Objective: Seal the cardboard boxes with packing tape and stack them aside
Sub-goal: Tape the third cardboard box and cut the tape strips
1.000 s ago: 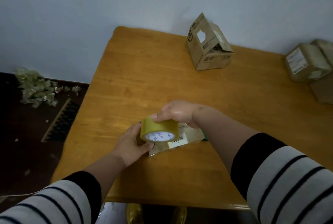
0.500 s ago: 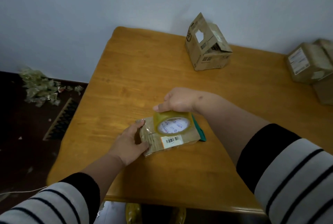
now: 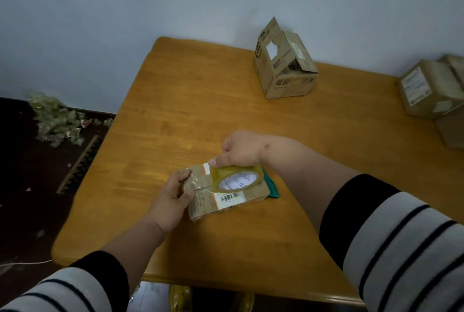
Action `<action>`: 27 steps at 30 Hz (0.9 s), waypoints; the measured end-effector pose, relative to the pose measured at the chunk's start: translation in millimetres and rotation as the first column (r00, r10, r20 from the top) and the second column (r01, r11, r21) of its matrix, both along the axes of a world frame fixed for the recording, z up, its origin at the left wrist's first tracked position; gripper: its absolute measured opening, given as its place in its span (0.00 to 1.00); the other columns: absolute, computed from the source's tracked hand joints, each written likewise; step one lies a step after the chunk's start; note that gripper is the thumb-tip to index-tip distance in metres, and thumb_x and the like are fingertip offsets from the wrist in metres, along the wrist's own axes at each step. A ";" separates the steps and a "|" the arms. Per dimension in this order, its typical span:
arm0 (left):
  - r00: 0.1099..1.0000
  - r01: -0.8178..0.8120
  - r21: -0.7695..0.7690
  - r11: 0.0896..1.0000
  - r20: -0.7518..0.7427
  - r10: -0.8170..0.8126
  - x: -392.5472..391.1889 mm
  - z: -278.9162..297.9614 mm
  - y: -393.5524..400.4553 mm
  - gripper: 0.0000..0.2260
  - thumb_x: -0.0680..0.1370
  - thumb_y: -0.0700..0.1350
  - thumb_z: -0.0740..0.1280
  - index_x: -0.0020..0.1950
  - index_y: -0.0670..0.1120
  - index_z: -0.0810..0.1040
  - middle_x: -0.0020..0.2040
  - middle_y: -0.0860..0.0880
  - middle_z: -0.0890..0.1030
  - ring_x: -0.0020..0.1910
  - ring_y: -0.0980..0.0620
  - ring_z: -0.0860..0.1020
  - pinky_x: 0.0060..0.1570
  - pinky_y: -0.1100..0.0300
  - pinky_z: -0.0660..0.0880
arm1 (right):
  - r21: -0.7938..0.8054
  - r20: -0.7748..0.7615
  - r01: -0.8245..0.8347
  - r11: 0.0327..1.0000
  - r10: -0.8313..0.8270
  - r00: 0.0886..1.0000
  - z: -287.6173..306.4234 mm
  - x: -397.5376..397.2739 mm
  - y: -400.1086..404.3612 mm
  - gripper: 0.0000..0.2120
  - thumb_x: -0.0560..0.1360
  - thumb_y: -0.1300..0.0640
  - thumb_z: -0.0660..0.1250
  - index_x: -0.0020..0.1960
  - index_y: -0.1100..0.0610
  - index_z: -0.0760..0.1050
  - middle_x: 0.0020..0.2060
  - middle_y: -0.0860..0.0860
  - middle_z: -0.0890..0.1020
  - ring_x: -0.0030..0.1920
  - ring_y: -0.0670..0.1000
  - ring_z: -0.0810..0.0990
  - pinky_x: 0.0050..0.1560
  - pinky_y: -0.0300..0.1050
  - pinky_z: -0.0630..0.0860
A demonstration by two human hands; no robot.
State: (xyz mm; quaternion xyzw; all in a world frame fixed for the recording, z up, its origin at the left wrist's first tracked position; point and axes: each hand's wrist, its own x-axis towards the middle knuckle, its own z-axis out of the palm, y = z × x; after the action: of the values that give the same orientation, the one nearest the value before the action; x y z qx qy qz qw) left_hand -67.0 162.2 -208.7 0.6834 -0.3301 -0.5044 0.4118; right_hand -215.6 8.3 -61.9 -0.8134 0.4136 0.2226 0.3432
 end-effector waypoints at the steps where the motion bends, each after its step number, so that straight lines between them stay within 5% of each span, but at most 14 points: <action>1: 0.999 -0.023 -0.004 1.000 -0.022 0.023 -1.4 -0.5 -0.3 0.21 0.80 0.38 0.65 0.57 0.67 0.72 0.61 0.63 0.74 0.58 0.60 0.76 0.52 0.66 0.73 | 0.006 0.004 0.003 1.000 -0.003 1.000 -0.8 -0.2 -0.5 0.22 0.76 0.37 0.64 0.39 0.55 0.72 0.37 0.48 0.73 0.38 0.48 0.71 0.35 0.42 0.65; 3: 0.995 -0.087 0.012 0.996 -0.056 0.087 -6.6 1.7 -1.4 0.21 0.80 0.35 0.64 0.56 0.64 0.73 0.60 0.59 0.75 0.50 0.67 0.78 0.41 0.72 0.74 | 0.008 0.001 -0.007 1.000 0.007 1.000 -2.3 -0.4 -1.1 0.21 0.76 0.36 0.64 0.37 0.52 0.70 0.37 0.46 0.72 0.37 0.46 0.70 0.35 0.42 0.64; 5: 0.991 -0.123 0.040 0.992 -0.038 0.125 -9.6 8.2 -4.5 0.24 0.78 0.32 0.64 0.55 0.64 0.73 0.61 0.54 0.74 0.51 0.62 0.78 0.38 0.71 0.76 | 0.019 0.007 -0.013 1.000 0.013 1.000 -3.4 -1.5 -2.0 0.20 0.76 0.36 0.64 0.38 0.52 0.71 0.37 0.46 0.72 0.38 0.46 0.70 0.35 0.41 0.64; 8: 0.992 -0.022 0.110 0.994 0.130 0.007 -2.7 24.9 -14.0 0.37 0.74 0.31 0.69 0.71 0.66 0.64 0.71 0.50 0.64 0.67 0.49 0.69 0.61 0.51 0.75 | 0.076 0.035 0.006 0.997 -0.009 0.999 -3.3 -5.9 -5.2 0.19 0.76 0.39 0.66 0.42 0.55 0.73 0.37 0.48 0.74 0.38 0.48 0.72 0.37 0.43 0.66; 10: 0.969 0.098 0.193 0.976 0.207 -0.138 5.1 34.2 -24.2 0.42 0.72 0.31 0.70 0.78 0.61 0.58 0.73 0.51 0.62 0.68 0.47 0.67 0.65 0.49 0.72 | 0.091 0.043 0.001 0.996 -0.005 0.999 -2.3 -7.4 -6.6 0.18 0.76 0.41 0.68 0.39 0.54 0.71 0.36 0.48 0.73 0.37 0.48 0.71 0.36 0.44 0.65; 14: 0.992 0.099 0.263 0.960 0.053 -0.117 5.2 43.8 -30.1 0.26 0.70 0.25 0.68 0.62 0.49 0.75 0.49 0.50 0.79 0.44 0.55 0.76 0.34 0.70 0.72 | 0.080 0.051 -0.033 0.996 0.029 0.998 -1.2 -6.8 -7.4 0.16 0.75 0.42 0.69 0.41 0.54 0.73 0.37 0.47 0.75 0.38 0.48 0.73 0.37 0.44 0.66; 16: 0.997 0.068 0.287 0.955 0.017 -0.077 5.9 39.8 -22.6 0.20 0.68 0.25 0.71 0.53 0.45 0.75 0.44 0.48 0.79 0.42 0.52 0.76 0.34 0.68 0.72 | 0.050 0.062 -0.054 0.997 0.051 0.997 0.6 -5.8 -6.1 0.16 0.74 0.43 0.71 0.47 0.57 0.77 0.39 0.48 0.76 0.41 0.48 0.75 0.39 0.45 0.71; 21: 0.976 0.143 0.433 0.890 0.088 -0.200 5.0 39.7 -8.9 0.23 0.64 0.34 0.80 0.52 0.43 0.73 0.47 0.45 0.82 0.45 0.51 0.79 0.39 0.61 0.72 | -0.053 0.075 -0.089 0.995 0.093 0.993 -0.3 0.4 0.3 0.14 0.70 0.46 0.73 0.52 0.53 0.81 0.43 0.47 0.79 0.47 0.51 0.78 0.49 0.49 0.78; 23: 0.895 0.223 0.527 0.820 0.222 -0.387 -0.6 46.9 -14.8 0.27 0.63 0.40 0.81 0.56 0.43 0.72 0.54 0.44 0.80 0.51 0.48 0.78 0.45 0.57 0.76 | -0.033 0.089 -0.097 0.995 0.100 0.991 -3.1 1.7 2.0 0.15 0.70 0.47 0.72 0.53 0.54 0.81 0.52 0.51 0.78 0.53 0.54 0.77 0.54 0.54 0.79; 25: 0.677 0.263 0.592 0.762 0.449 -0.583 -5.8 57.4 -23.7 0.40 0.62 0.48 0.82 0.68 0.44 0.66 0.64 0.43 0.73 0.62 0.44 0.73 0.58 0.51 0.75 | -0.028 0.088 -0.104 0.994 0.106 0.990 -5.9 1.9 2.7 0.15 0.72 0.48 0.70 0.56 0.53 0.79 0.59 0.52 0.71 0.58 0.56 0.73 0.59 0.57 0.76; 27: 0.556 0.358 0.482 0.800 0.578 -0.597 -14.4 71.2 -33.4 0.48 0.62 0.50 0.81 0.76 0.49 0.59 0.68 0.46 0.67 0.68 0.44 0.67 0.64 0.53 0.69 | -0.036 0.086 -0.108 0.994 0.110 0.990 -8.6 1.0 2.0 0.14 0.73 0.47 0.69 0.56 0.52 0.78 0.60 0.51 0.67 0.61 0.56 0.68 0.64 0.57 0.71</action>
State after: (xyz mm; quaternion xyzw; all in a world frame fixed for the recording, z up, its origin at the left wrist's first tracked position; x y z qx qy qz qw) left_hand -81.4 128.8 -137.5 0.7597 -0.5534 -0.3412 -0.0145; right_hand -214.6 10.3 -70.5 -0.8491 0.3564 0.1983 0.3355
